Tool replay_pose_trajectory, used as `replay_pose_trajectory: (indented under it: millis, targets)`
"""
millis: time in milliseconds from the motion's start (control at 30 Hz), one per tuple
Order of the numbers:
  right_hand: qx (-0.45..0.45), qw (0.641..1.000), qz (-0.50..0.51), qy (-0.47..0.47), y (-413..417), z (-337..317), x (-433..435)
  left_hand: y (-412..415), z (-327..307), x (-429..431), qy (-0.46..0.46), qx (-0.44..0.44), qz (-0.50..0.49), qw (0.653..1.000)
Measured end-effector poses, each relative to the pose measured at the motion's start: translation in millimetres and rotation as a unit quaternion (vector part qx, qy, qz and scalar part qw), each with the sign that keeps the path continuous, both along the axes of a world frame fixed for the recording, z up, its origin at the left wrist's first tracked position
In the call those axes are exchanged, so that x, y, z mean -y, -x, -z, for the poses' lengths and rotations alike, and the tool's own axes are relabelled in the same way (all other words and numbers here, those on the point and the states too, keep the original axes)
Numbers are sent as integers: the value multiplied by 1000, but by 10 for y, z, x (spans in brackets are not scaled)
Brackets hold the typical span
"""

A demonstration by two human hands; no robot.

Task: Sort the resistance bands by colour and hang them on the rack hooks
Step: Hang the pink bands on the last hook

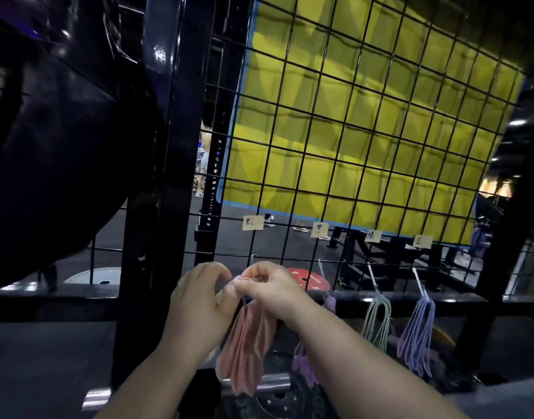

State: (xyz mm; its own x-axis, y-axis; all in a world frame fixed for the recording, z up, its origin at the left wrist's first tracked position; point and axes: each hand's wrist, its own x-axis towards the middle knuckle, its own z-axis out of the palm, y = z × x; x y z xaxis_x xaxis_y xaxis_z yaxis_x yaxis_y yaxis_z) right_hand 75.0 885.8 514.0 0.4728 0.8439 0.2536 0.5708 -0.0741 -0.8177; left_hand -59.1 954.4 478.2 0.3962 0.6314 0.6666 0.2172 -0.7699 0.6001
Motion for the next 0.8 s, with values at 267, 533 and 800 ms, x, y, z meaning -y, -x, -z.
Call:
replay_pose_trajectory:
  millis: [267,533,800]
  targets:
    - [37,997,63,-39,-70,69,-16,-105,59,21,127,-29,75,989]
    - [6,999,37,-39,-177,255,137,-187,172,-32,148,-55,111,981]
    - [8,997,59,-45,-179,406,232,-260,270,-22,95,-86,101,987]
